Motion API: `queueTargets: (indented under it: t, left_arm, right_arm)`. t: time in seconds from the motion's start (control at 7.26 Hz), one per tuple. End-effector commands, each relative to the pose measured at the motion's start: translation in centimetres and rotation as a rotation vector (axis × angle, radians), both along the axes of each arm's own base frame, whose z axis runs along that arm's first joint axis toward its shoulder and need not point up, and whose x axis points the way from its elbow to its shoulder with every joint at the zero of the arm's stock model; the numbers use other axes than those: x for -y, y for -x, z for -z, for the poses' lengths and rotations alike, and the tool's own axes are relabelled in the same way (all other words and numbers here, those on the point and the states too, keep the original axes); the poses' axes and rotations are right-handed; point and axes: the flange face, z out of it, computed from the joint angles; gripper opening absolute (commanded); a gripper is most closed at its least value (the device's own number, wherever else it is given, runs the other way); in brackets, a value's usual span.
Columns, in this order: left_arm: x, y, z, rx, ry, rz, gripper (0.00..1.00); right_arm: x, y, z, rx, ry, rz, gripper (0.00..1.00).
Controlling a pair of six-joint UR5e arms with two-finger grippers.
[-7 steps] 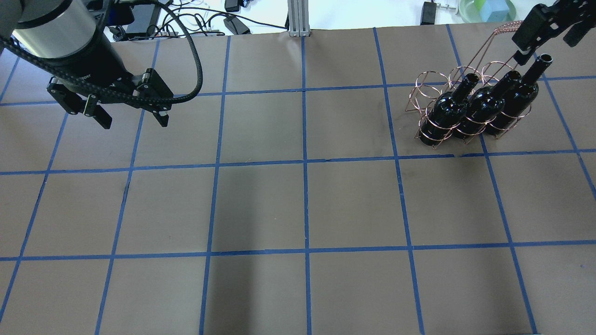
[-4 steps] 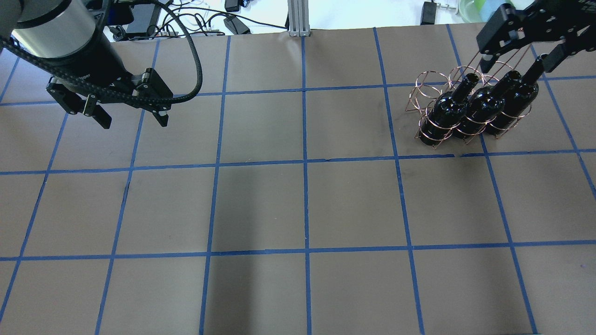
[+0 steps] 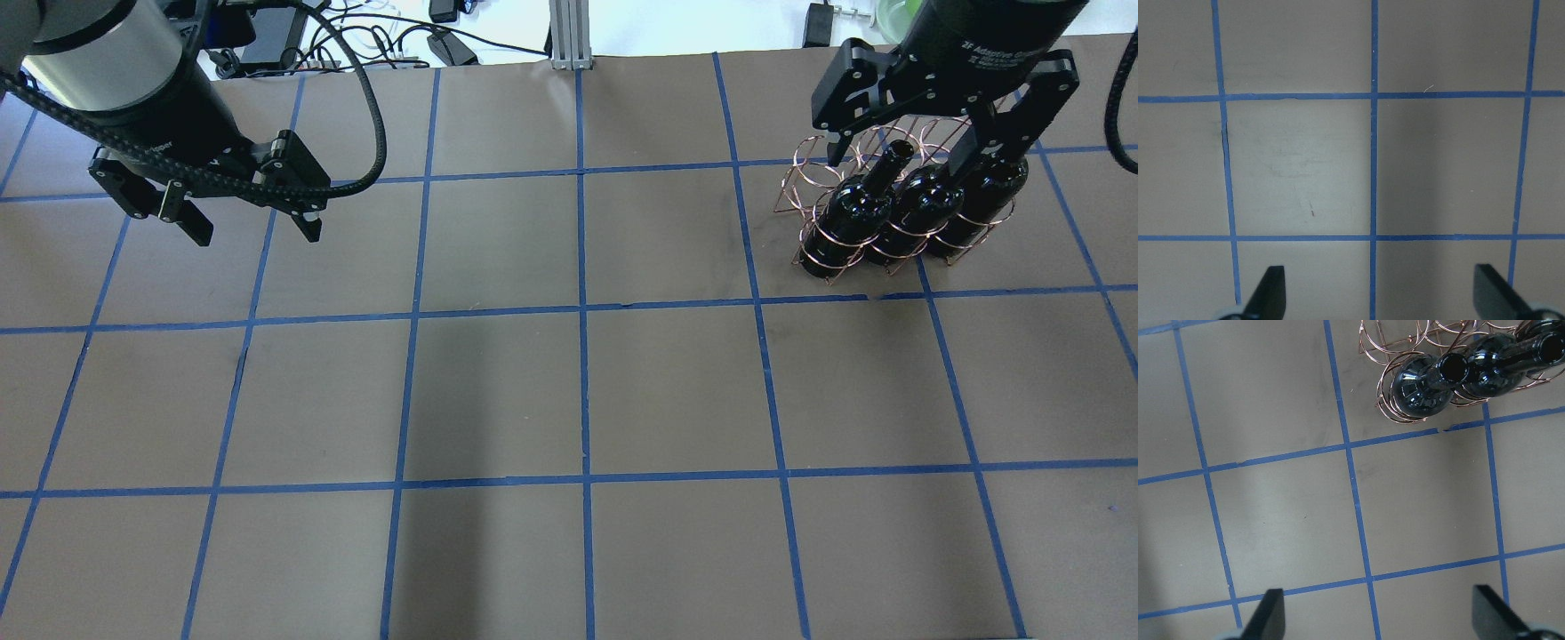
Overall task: Place wine into wine basket
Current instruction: 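Open the right gripper and raise it away from the rack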
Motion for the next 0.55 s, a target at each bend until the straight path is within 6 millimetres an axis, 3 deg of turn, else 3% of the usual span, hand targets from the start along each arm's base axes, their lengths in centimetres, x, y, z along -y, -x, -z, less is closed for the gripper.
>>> queueTargets:
  t: [0.0, 0.41]
  left_arm:
    - [0.01, -0.05, 0.0, 0.0, 0.0, -0.001, 1.0]
    - [0.03, -0.12, 0.0, 0.0, 0.0, -0.003, 1.0]
  right_arm:
    - [0.05, -0.11, 0.31, -0.015, -0.006, -0.015, 1.0]
    - [0.16, -0.11, 0.47, -0.015, -0.011, -0.026, 1.0]
